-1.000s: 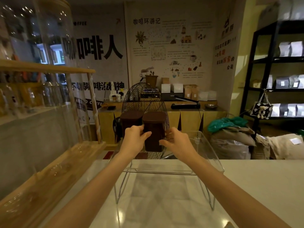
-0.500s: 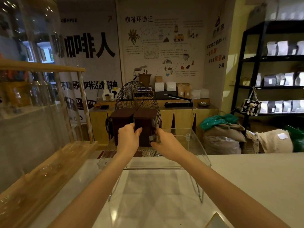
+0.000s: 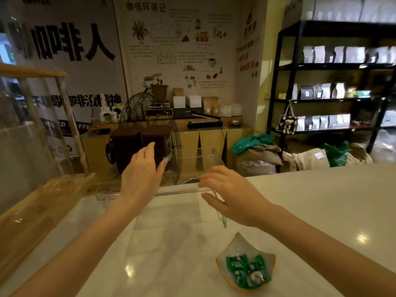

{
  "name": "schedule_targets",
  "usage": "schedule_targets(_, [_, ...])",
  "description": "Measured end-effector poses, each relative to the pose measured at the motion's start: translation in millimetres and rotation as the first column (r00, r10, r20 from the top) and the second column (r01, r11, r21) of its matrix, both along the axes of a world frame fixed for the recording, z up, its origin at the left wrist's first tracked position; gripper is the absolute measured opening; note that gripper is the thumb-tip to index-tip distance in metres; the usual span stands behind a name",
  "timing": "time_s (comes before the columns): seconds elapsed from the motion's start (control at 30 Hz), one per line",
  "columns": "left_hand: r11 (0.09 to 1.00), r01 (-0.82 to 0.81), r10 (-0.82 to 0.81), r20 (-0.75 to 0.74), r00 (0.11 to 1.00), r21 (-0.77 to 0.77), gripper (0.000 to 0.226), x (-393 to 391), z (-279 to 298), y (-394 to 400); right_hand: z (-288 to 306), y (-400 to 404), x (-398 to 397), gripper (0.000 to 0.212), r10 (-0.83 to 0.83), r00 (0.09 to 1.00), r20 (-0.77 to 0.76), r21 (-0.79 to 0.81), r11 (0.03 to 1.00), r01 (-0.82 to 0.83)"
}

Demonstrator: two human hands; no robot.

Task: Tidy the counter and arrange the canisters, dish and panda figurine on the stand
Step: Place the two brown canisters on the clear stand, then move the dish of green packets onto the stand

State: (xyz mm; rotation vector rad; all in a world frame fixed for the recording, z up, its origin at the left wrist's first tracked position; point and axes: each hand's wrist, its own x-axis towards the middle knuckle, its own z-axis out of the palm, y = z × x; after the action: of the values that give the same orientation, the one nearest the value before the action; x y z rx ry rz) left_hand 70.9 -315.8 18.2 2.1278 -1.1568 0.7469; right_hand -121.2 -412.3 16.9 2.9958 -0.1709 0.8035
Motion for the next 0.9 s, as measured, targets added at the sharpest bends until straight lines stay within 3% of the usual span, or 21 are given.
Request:
schedule_targets(0.17, [0.98,0.156,-0.181,0.226,0.957,0.123,0.045,-41,-17,23,-36,-4,-69,0.022,-0.096,0.994,-0.044,-0.04,0.995,0.094])
schedule_targets(0.37, [0.858,0.355,-0.474,0.304,0.827,0.372,0.047,-79,-58,39,-81,-15,-108,0.033,-0.262,0.955,-0.137,0.105,0.955,0.277])
schedule_targets(0.47, [0.789,0.466,-0.544,0.104,0.832,0.4,0.046,-98,-81,40,-93,-14,-112,0.033,-0.315,0.931,-0.181,0.222,0.909,0.351])
schedule_targets(0.53, [0.788,0.524,-0.481,-0.21,0.851,0.323,0.046,-108,-98,40,-99,-13,-111,0.03,-0.335,0.923,-0.19,0.291,0.878,0.379])
schedule_targets(0.57, [0.79,0.548,-0.438,-0.371,0.819,0.277,0.046,-113,-105,39,-101,-13,-110,0.027,-0.346,0.922,-0.176,0.314,0.868,0.385])
schedule_targets(0.63, [0.808,0.576,-0.377,-0.641,0.668,0.125,0.04,-121,-114,35,-106,-12,-108,0.022,-0.365,0.919,-0.148,0.361,0.845,0.394])
schedule_targets(0.73, [0.837,0.536,-0.311,-0.904,0.293,-0.115,0.025,-129,-113,27,-110,-10,-107,0.02,-0.36,0.923,-0.136,0.504,0.777,0.377])
schedule_targets(0.8, [0.847,0.501,-0.258,-0.961,0.099,-0.176,0.022,-131,-108,25,-112,-9,-107,0.02,-0.353,0.928,-0.121,0.59,0.726,0.353])
schedule_targets(0.9, [0.863,0.462,-0.195,-0.978,-0.067,-0.204,0.02,-131,-100,26,-112,-10,-104,0.02,-0.359,0.928,-0.099,0.641,0.691,0.336])
